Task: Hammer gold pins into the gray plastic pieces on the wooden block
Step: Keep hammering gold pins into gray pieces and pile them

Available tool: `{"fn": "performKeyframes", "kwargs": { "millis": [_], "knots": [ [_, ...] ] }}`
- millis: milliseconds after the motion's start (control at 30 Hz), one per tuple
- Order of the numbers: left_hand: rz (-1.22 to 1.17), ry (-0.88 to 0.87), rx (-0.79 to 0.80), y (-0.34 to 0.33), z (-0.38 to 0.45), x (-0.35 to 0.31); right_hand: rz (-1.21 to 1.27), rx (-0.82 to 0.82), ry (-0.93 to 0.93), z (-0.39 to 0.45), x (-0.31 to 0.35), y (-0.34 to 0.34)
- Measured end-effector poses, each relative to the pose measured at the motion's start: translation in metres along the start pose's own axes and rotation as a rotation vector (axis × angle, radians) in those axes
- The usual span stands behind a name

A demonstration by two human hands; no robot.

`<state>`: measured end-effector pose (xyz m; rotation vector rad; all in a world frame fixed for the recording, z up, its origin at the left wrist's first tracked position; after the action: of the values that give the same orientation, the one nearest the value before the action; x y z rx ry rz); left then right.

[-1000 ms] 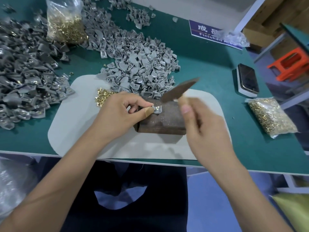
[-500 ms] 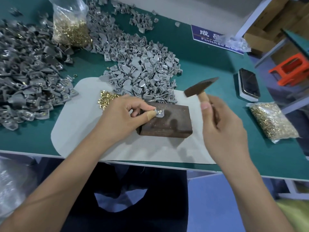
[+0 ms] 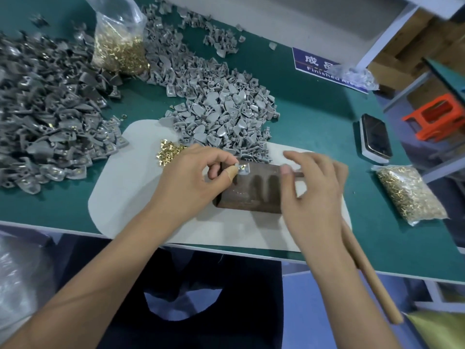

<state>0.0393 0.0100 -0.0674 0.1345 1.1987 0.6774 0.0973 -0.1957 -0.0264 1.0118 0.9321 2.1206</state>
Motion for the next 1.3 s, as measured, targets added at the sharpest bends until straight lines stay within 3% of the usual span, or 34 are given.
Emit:
{"fn": "performKeyframes", "kwargs": {
  "millis": [167, 467, 667, 967, 1167, 1300],
  "knots": [
    [0.047, 0.015, -0.098, 0.028, -0.022, 0.0, 0.21, 0.119, 0.252, 0.003, 0.064, -0.027],
    [0.289, 0.214, -0.332, 0.121, -0.089, 0.026, 0.378, 0.34, 0.328, -0.012, 0.161, -0.106],
    [0.498, 0.333, -0.386, 0.156, -0.131, 0.036, 0.296, 0.427, 0.369, -0.021, 0.192, -0.145],
    [0.438, 0.269, -0.376, 0.148, -0.13, 0.041, 0.471, 0.397, 0.307, -0.023, 0.188, -0.145],
    [0.245, 0.239, -0.271, 0.114, -0.101, 0.029, 0.265, 0.187, 0.387, -0.032, 0.156, -0.103],
    [0.239, 0.23, -0.073, 0.087, -0.072, 0.025, 0.107, -0.028, 0.273, -0.02, 0.103, -0.076]
  ]
}}
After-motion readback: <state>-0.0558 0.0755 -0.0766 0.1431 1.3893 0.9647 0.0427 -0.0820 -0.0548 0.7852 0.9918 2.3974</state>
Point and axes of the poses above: each hand's wrist, its own z-axis towards the middle knuckle, its own y-axis out of the back of the hand, x = y × z, the point moved 2 cm from there along z, towards the middle knuckle, and after that the axes turned 3 degrees about x, right-handed, at the moved point
